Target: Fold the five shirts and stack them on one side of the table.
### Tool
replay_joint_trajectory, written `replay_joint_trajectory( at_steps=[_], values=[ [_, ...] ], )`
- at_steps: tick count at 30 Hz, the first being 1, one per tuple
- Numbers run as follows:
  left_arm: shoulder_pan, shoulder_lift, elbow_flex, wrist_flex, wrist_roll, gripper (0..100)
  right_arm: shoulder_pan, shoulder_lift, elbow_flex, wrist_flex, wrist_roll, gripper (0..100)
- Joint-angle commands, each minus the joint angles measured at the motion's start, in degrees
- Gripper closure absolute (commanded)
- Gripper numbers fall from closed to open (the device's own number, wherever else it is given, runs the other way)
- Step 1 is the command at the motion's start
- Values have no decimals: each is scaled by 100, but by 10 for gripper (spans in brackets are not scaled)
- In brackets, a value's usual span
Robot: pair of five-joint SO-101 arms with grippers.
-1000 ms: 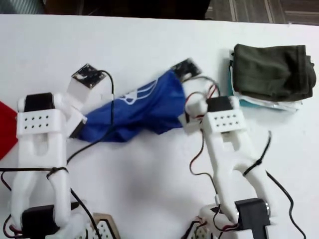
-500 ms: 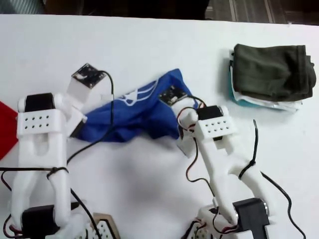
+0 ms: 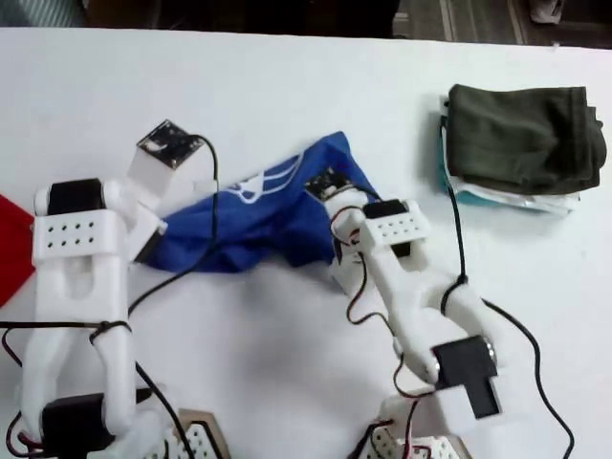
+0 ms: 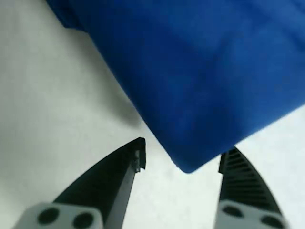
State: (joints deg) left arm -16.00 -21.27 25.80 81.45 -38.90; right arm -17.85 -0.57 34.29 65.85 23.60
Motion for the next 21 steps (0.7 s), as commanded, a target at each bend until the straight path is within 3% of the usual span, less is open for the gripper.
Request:
replay_joint_trajectory(
  at_steps=[1,13,15,18,21],
  values=[
    [-18,-185,-22,-70,26,974,-4,75,-308,-4,-62,752],
    [-18,-185,-22,-149,26,974,-4,101,-501,-382,-422,756],
    [-18,-185,-22,-149,26,974,4,101,-501,-382,-448,798],
    [-18,-185,-22,-149,26,974,4,92,-536,-418,-466,989],
    [-35,-185,-22,-141,26,974,31,31,-545,-409,-466,960]
  ],
)
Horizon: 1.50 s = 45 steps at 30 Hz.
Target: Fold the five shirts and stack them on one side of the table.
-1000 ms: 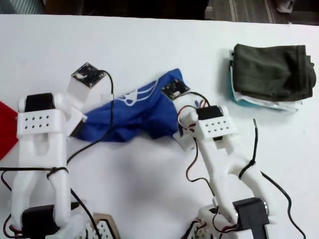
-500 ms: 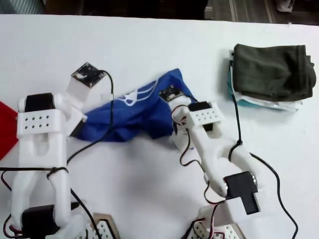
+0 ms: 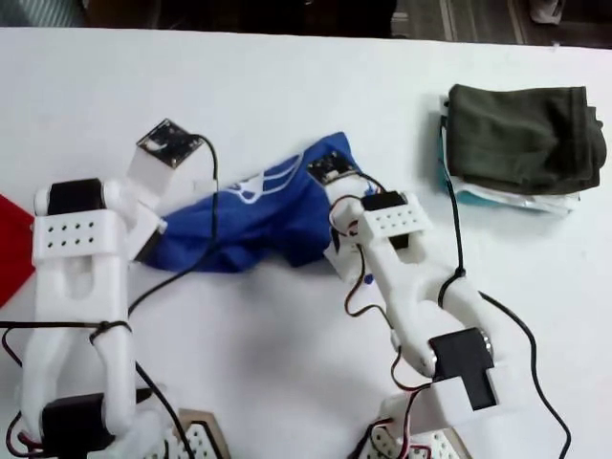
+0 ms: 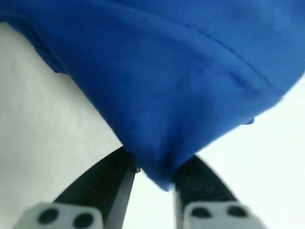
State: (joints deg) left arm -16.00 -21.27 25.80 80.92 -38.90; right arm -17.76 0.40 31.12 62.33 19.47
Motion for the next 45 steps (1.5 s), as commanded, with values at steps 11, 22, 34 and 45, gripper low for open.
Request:
replay_joint_trajectory(
  at_steps=[11,22,34,45],
  values=[
    [185,-237,-259,290,255,972,1042,-1288,-211,-13,9,981],
    [774,-193,-549,1530,387,774,1516,-1657,-229,145,448,981],
    [967,-229,1200,527,-668,778,2308,-1640,-756,154,932,981],
    [3112,-193,1982,440,-712,778,2202,-1640,-756,163,932,981]
  ],
)
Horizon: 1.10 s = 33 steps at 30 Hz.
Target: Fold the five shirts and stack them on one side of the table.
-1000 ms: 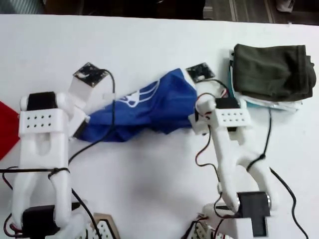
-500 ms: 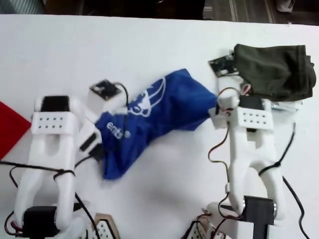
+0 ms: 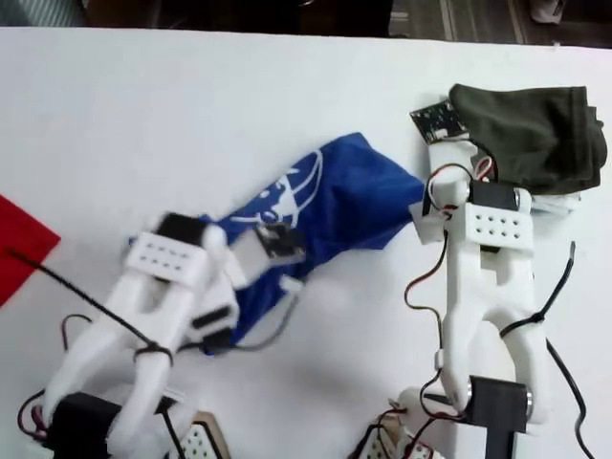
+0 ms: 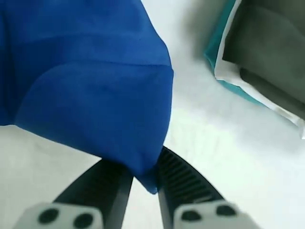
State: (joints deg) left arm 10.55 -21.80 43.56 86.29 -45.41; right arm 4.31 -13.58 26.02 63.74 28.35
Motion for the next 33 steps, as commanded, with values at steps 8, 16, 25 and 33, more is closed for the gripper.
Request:
replay_joint_trajectory(
  at_steps=[8,16,25,33],
  values=[
    [589,-132,1323,-1741,26,775,4,-242,-237,48,44,981],
    [264,-132,1824,-2532,193,775,-40,-242,-132,40,44,981],
    [-501,-158,1736,-2497,-422,775,-40,-251,9,13,44,981],
    [-475,-185,892,-1609,-396,776,-40,-251,9,22,0,981]
  ],
)
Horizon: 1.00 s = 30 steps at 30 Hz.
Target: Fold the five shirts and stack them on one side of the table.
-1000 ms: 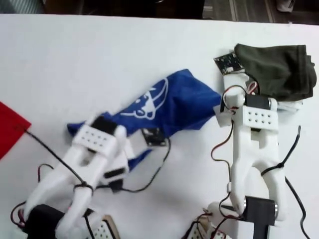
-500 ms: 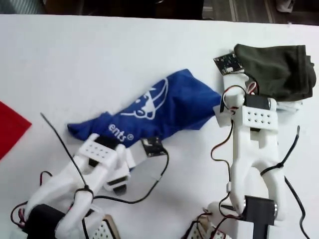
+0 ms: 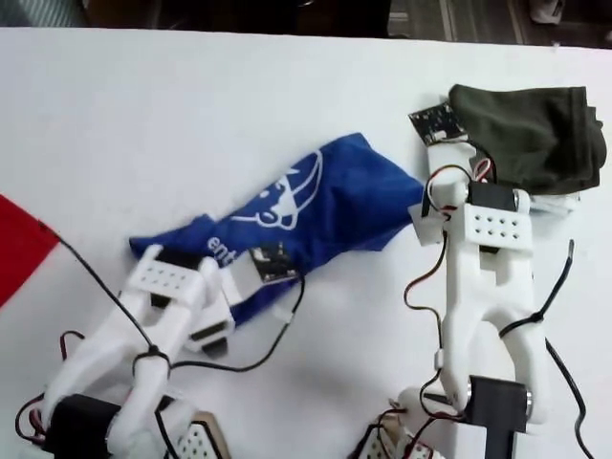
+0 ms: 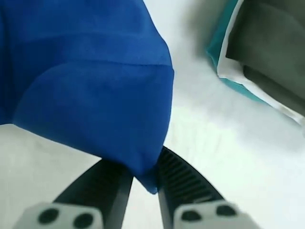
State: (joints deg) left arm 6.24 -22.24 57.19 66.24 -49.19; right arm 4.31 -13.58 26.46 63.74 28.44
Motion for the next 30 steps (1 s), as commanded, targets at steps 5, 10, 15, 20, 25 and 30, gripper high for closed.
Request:
replay_joint_trajectory(
  at_steps=[5,10,15,20,25,30],
  values=[
    [-79,-88,-567,396,-44,775,-40,-251,-35,22,-9,981],
    [-88,-88,13,-211,-44,775,-31,-286,-44,13,26,981],
    [-97,-88,409,-791,-44,775,-13,-286,-35,-66,35,981],
    [-299,-88,409,-879,-44,775,-22,-286,-35,-75,35,981],
    [-387,-88,444,-897,-53,775,-4,-295,-35,-75,26,981],
    [-484,-88,444,-905,-53,775,-31,-295,-53,-75,35,981]
  ],
)
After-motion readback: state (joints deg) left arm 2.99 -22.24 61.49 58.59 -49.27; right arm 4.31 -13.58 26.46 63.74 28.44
